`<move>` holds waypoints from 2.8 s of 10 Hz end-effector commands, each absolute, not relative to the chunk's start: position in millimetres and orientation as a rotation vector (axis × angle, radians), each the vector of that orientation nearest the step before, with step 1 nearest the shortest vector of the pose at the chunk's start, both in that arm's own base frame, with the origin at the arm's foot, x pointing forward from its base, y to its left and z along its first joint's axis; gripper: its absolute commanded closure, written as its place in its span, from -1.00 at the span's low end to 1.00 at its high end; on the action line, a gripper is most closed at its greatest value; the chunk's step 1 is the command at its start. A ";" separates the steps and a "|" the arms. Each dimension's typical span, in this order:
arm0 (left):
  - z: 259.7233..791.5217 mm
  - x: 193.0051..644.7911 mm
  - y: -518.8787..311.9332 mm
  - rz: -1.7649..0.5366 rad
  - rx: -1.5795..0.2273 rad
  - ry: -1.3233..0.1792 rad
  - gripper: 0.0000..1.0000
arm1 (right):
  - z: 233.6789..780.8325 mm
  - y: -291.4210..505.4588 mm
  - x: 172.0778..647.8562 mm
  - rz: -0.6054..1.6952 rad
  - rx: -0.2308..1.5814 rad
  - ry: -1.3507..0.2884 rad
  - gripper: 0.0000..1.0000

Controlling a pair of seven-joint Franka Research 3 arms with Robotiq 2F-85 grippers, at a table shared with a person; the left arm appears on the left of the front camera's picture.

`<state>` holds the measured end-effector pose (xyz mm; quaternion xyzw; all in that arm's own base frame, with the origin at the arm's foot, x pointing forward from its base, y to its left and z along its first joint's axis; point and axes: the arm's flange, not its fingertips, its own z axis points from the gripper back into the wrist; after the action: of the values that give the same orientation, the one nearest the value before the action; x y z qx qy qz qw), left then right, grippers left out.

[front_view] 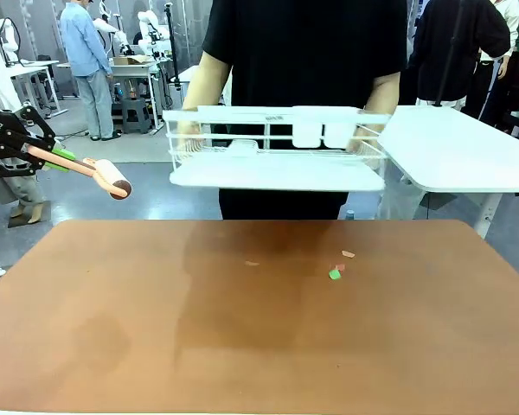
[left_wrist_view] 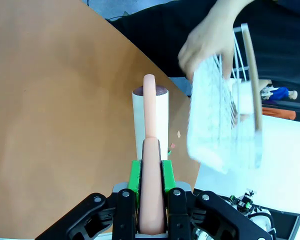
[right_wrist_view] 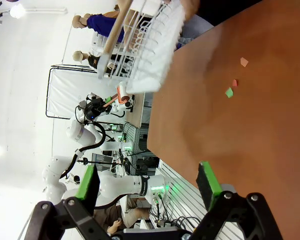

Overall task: Clean the table.
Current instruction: Clean the table with the Lint Roller when the human lifts the Dish drying rack.

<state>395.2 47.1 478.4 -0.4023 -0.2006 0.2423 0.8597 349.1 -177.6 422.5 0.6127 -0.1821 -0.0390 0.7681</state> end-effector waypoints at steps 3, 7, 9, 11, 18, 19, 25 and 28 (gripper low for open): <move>478.4 395.2 46.8 0.520 -0.835 -0.430 1.00 | 425.8 -177.5 349.0 -0.094 1.328 -0.395 -1.00; 509.0 405.6 51.8 0.343 -0.764 -0.418 0.59 | 425.8 -177.5 349.0 -0.094 1.328 -0.395 -1.00; 527.3 415.0 42.4 0.206 -0.715 -0.367 0.59 | 425.8 -177.5 349.0 -0.094 1.328 -0.395 -1.00; 532.9 422.0 25.3 0.043 -0.695 -0.349 0.59 | 425.8 -177.5 349.0 -0.094 1.328 -0.395 -1.00; 437.7 497.4 -92.9 -0.043 -0.683 -0.176 0.59 | 425.8 -177.5 349.0 -0.094 1.328 -0.395 -1.00; 429.3 502.6 -95.9 -0.021 -0.687 -0.170 0.59 | 425.8 -177.5 349.0 -0.094 1.328 -0.395 -1.00; 415.8 499.0 -99.0 -0.023 -0.681 -0.134 0.59 | 425.8 -177.5 349.0 -0.094 1.328 -0.395 -1.00; 398.7 513.3 -143.4 -0.016 -0.691 -0.161 0.59 | 425.8 -177.5 349.0 -0.094 1.328 -0.395 -1.00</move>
<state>502.0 -121.2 409.0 -0.3377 -0.0658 -0.0133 0.9388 349.5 -177.6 422.2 0.6126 -0.1815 -0.0392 0.7682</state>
